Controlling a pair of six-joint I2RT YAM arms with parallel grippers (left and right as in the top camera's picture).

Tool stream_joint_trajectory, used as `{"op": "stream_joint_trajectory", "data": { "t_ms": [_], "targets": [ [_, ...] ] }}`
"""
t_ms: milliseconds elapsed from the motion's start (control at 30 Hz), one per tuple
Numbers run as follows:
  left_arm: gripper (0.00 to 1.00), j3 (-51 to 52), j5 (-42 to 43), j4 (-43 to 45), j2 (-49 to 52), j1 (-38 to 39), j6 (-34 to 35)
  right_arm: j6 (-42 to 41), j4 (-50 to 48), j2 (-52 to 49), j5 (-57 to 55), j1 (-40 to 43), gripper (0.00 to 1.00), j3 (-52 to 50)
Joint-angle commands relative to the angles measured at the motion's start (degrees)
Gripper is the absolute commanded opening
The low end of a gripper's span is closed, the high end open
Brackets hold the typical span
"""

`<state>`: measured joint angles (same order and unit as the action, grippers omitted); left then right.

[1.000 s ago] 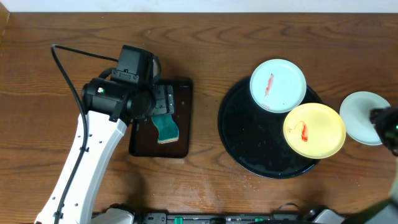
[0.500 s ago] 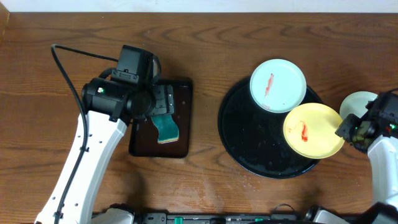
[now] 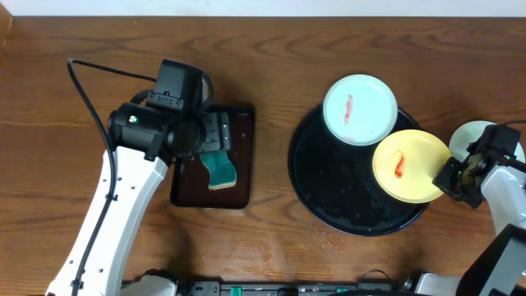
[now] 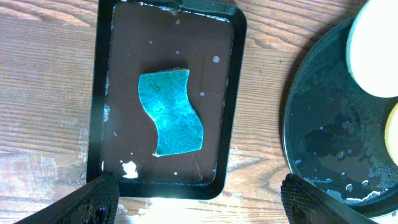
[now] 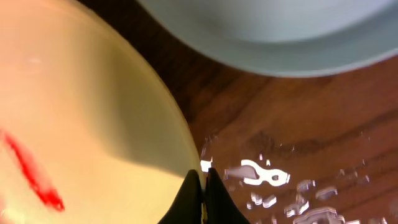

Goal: Clean dirty plates on tray and stack at the side
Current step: 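Push the yellow plate toward the tray center with the right gripper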

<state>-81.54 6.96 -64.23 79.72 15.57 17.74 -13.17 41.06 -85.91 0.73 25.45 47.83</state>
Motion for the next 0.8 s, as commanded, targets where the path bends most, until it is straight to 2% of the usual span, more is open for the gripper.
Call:
{"op": "stream_joint_trajectory", "data": {
  "t_ms": [0, 233, 367, 567, 700, 767],
  "targets": [
    [0.84, -0.33, -0.09, -0.20, -0.09, -0.07, -0.55, -0.07, 2.05, 4.35, 0.33, -0.59, 0.01, -0.17],
    [0.84, -0.33, -0.09, -0.20, -0.09, -0.07, -0.55, 0.00, 7.80, 13.14, 9.75, -1.51, 0.01, -0.31],
    [0.84, -0.33, -0.09, -0.20, -0.09, -0.09, -0.55, 2.38, 7.56, 14.12, 14.60, -5.60, 0.01, -1.81],
    [0.84, -0.33, -0.09, -0.20, -0.09, -0.07, -0.55, 0.26, -2.19, 11.17, 14.71, -15.06, 0.01, -11.08],
    [0.84, -0.33, -0.09, -0.20, -0.09, -0.07, -0.55, 0.59, -12.61, 9.07, 17.92, -18.84, 0.01, -16.50],
    [0.84, -0.33, -0.09, -0.20, -0.09, -0.07, -0.55, 0.57, -14.78, 8.66, 17.29, -19.54, 0.01, -16.65]
  ]
}}
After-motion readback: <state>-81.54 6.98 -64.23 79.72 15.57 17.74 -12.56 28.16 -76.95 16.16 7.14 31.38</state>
